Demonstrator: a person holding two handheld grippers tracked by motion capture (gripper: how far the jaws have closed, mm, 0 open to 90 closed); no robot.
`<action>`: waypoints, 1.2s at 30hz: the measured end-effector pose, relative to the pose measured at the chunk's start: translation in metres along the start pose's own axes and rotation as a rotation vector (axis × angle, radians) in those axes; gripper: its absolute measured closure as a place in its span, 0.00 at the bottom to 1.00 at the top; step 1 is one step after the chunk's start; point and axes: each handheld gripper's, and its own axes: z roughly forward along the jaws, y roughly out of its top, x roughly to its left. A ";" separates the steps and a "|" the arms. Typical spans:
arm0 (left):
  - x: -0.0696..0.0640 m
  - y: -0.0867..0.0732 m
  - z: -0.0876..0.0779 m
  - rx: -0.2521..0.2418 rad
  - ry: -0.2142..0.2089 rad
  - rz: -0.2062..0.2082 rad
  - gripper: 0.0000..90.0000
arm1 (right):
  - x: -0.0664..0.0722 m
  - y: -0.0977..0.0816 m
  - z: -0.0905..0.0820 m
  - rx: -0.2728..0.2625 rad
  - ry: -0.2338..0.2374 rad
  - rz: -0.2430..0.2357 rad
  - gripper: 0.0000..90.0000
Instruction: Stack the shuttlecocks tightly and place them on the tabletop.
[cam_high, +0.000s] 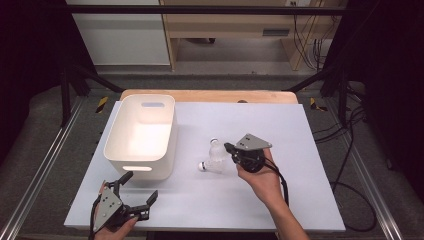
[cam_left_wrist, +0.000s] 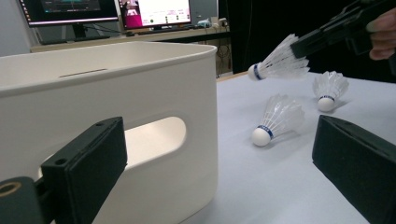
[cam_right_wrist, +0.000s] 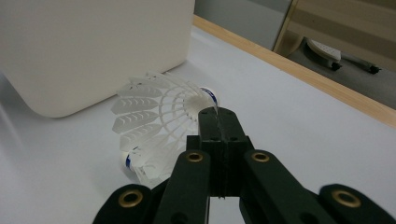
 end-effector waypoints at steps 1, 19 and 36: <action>0.002 -0.001 -0.002 0.000 0.001 -0.001 0.04 | -0.002 -0.002 -0.004 -0.005 -0.001 0.007 1.00; 0.011 -0.004 -0.008 -0.035 0.026 -0.040 0.03 | -0.027 -0.046 -0.057 -0.045 -0.040 0.069 1.00; 0.008 -0.005 -0.006 -0.026 0.023 -0.028 0.03 | -0.016 -0.076 -0.049 0.020 -0.019 0.055 1.00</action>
